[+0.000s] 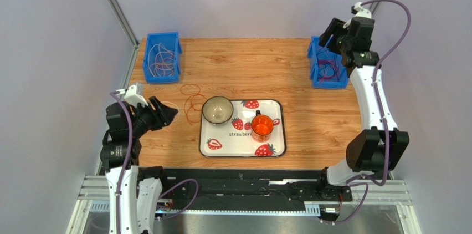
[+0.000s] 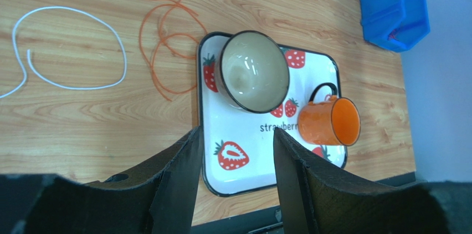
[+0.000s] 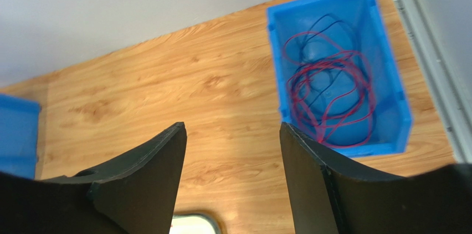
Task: Untangle the cables
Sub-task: Place the cable in the bin.
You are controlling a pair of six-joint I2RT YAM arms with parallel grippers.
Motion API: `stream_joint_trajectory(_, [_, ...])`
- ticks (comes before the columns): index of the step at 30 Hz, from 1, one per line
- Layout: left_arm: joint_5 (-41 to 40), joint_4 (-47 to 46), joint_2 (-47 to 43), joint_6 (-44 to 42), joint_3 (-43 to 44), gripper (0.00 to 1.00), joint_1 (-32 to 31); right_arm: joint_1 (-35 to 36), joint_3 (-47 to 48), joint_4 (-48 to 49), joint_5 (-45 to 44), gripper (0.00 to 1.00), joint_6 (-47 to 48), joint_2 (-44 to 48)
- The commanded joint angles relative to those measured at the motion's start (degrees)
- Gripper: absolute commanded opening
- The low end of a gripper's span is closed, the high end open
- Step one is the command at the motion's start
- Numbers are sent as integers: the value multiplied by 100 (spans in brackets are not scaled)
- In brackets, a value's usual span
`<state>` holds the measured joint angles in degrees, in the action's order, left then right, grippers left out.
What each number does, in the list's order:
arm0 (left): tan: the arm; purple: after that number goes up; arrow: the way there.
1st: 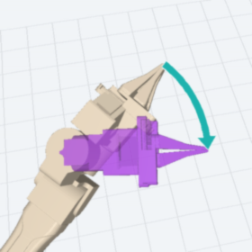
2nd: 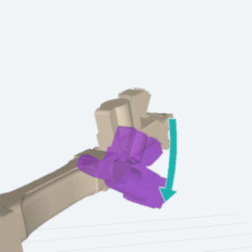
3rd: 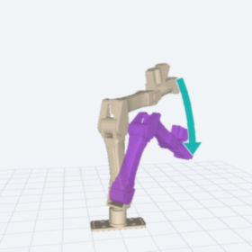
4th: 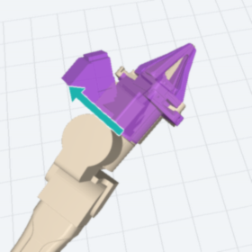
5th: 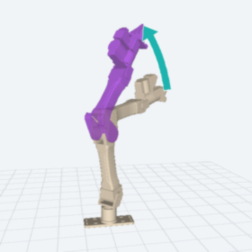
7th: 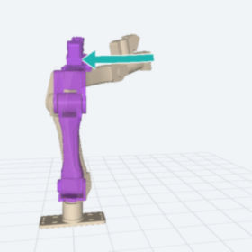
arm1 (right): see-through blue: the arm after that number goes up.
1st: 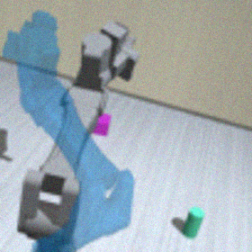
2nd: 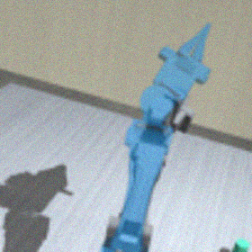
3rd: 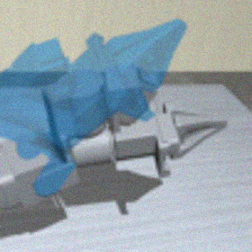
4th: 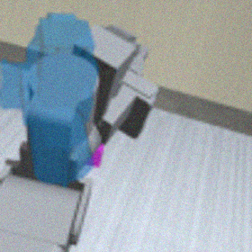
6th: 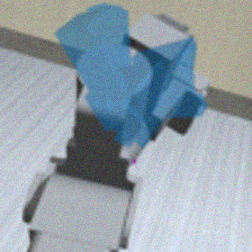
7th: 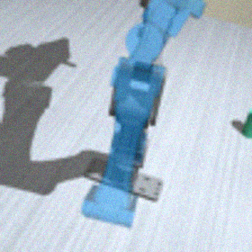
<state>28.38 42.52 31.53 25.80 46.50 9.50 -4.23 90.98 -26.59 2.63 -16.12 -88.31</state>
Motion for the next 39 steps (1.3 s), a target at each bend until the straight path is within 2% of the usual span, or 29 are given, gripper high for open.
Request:
stream_joint_trajectory(1, [-587,19,213,127,69,58,-9,677,-852,180,-105,66,-102,762])
stream_joint_trajectory(7, [-1018,72,503,197,122,57,-1,1327,-1923,180,-105,66,-190,1676])
stream_joint_trajectory(12, [-1764,19,898,407,149,56,-9,1864,-2628,269,-640,66,-453,2396])
stream_joint_trajectory(17, [-2318,-103,1487,680,289,54,-9,2583,-2831,-179,-958,66,-813,2521])
stream_joint_trajectory(23, [-2829,-551,1865,1216,307,55,-9,3199,-3656,57,-1028,65,-1147,2906])
stream_joint_trajectory(30, [-3005,-1377,2620,1893,140,56,-9,3534,-4176,-39,-1020,64,-1367,3267])
stream_joint_trajectory(39, [-3242,-2072,4009,2447,316,59,-9,3543,-4414,-408,-1168,64,-999,3971])
